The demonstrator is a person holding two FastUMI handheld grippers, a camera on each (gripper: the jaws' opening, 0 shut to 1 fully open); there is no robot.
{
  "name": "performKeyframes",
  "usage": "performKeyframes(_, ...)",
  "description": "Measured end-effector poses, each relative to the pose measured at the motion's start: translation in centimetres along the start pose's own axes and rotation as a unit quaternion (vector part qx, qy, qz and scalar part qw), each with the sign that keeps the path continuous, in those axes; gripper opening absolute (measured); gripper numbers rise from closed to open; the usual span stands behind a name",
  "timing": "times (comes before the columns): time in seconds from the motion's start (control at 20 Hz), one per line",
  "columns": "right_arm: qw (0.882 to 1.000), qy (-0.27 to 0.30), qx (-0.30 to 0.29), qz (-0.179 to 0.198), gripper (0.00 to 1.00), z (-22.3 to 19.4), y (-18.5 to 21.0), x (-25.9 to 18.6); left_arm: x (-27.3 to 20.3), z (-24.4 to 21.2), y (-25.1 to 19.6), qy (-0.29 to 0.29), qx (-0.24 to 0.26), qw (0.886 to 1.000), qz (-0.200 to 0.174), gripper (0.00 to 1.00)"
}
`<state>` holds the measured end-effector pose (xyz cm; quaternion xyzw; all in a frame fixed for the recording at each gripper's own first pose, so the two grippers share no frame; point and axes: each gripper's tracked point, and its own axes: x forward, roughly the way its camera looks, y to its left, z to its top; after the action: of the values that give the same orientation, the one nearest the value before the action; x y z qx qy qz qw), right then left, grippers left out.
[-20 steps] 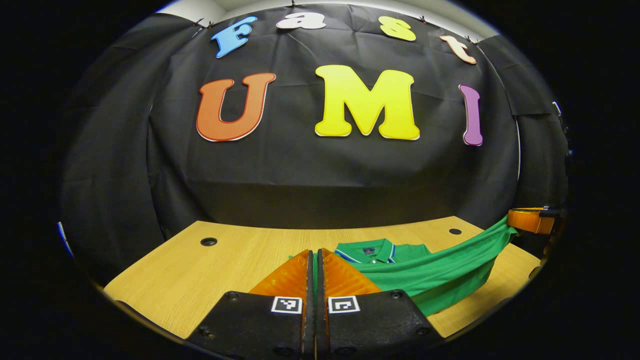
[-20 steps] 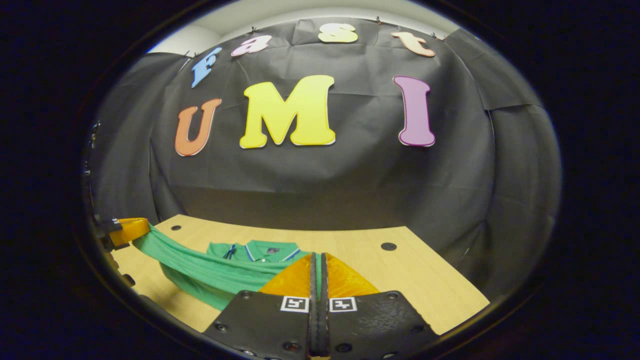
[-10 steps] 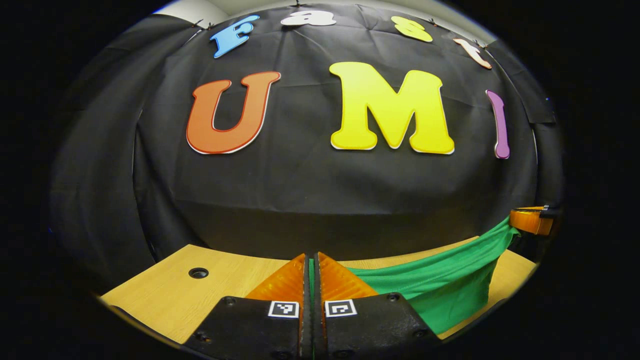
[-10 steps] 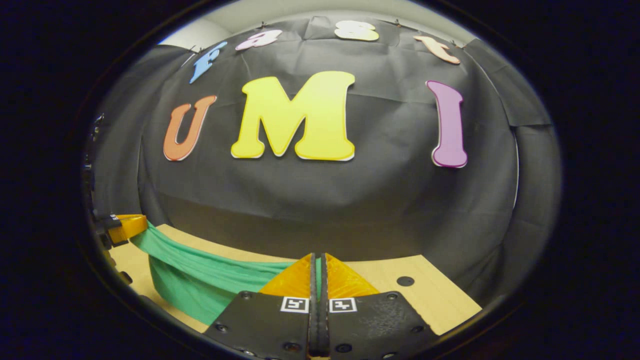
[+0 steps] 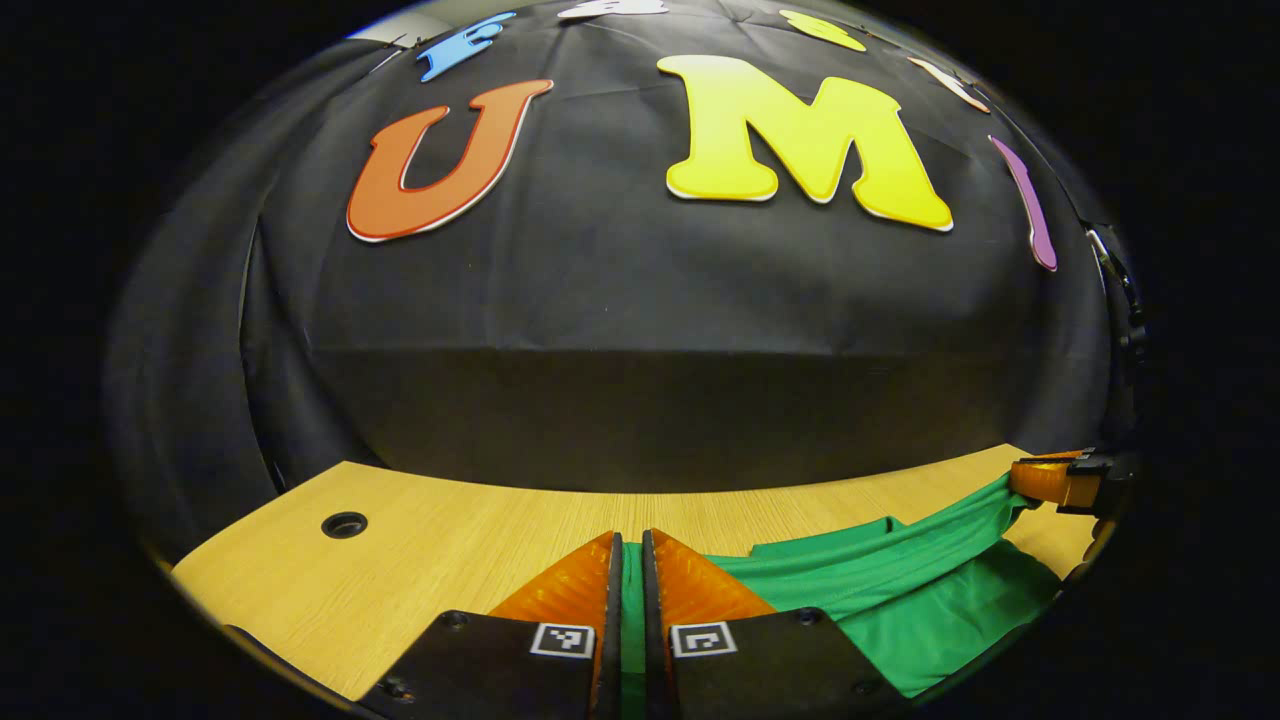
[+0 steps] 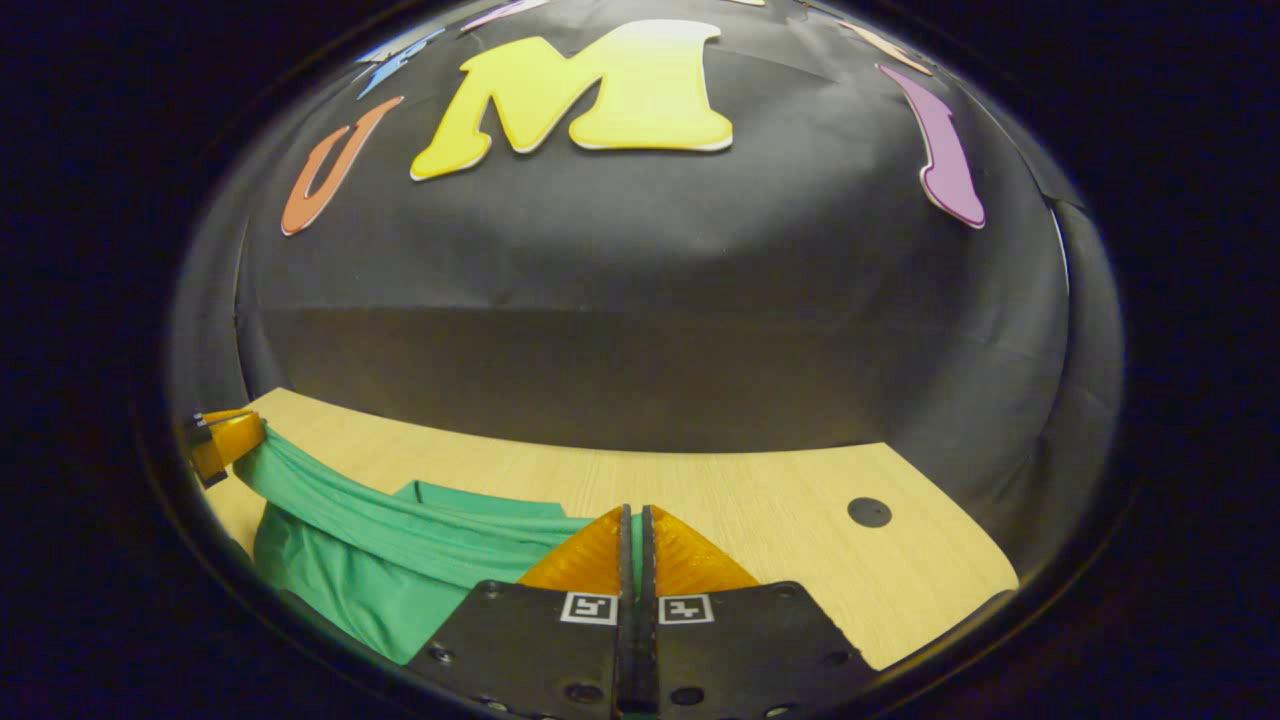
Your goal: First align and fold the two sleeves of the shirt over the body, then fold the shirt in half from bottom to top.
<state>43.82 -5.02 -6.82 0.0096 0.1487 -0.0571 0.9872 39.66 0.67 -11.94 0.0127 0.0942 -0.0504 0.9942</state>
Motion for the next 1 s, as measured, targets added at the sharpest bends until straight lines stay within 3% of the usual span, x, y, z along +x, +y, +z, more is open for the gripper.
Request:
performKeyframes(0.1, 1.0, 0.009, 0.014, 0.011, 0.02, -0.8, 0.1, 0.5, 0.1, -0.2, 0.5, -0.007, 0.001, 1.0, 0.008, 0.25)
performKeyframes(0.2, 0.999, 0.013, 0.023, 0.018, 0.07, -1.4, 0.0, 1.0, 0.3, -0.3, 0.5, -0.01, 0.003, 1.0, 0.008, 0.46)
performKeyframes(0.25, 0.999, 0.014, 0.021, 0.021, 0.37, -1.4, 0.0, 0.8, 0.5, -0.7, 0.4, -0.006, 0.001, 1.0, 0.008, 0.76)
performKeyframes(0.3, 0.999, 0.014, 0.017, 0.023, 0.67, -1.6, 0.0, 0.9, 0.7, -1.0, 0.0, -0.003, -0.005, 1.0, 0.003, 0.69)
performKeyframes(0.35, 1.0, 0.012, 0.01, 0.021, 0.98, -1.7, -0.2, 0.6, 0.8, -1.6, -0.4, 0.004, -0.01, 1.0, -0.003, 0.84)
performKeyframes(0.4, 1.0, 0.007, 0.006, 0.021, 0.98, -1.7, -0.3, 0.4, 0.8, -2.2, -0.7, 0.013, -0.013, 1.0, -0.003, 1.0)
performKeyframes(0.6, 0.998, -0.056, 0.015, 0.028, 0.98, -1.8, -0.4, -2.0, -0.3, -3.6, 0.6, 0.034, -0.015, 0.999, 0.031, 1.0)
performKeyframes(0.8, 0.988, -0.15, 0.001, 0.024, 0.98, -0.2, -0.4, -7.3, -1.9, -2.0, 2.2, -0.028, -0.026, 0.997, 0.064, 1.0)
performKeyframes(1.0, 0.982, -0.183, -0.035, 0.011, 0.98, -1.6, -0.7, -12.0, -5.7, -2.9, 2.2, -0.044, -0.011, 0.996, 0.074, 1.0)
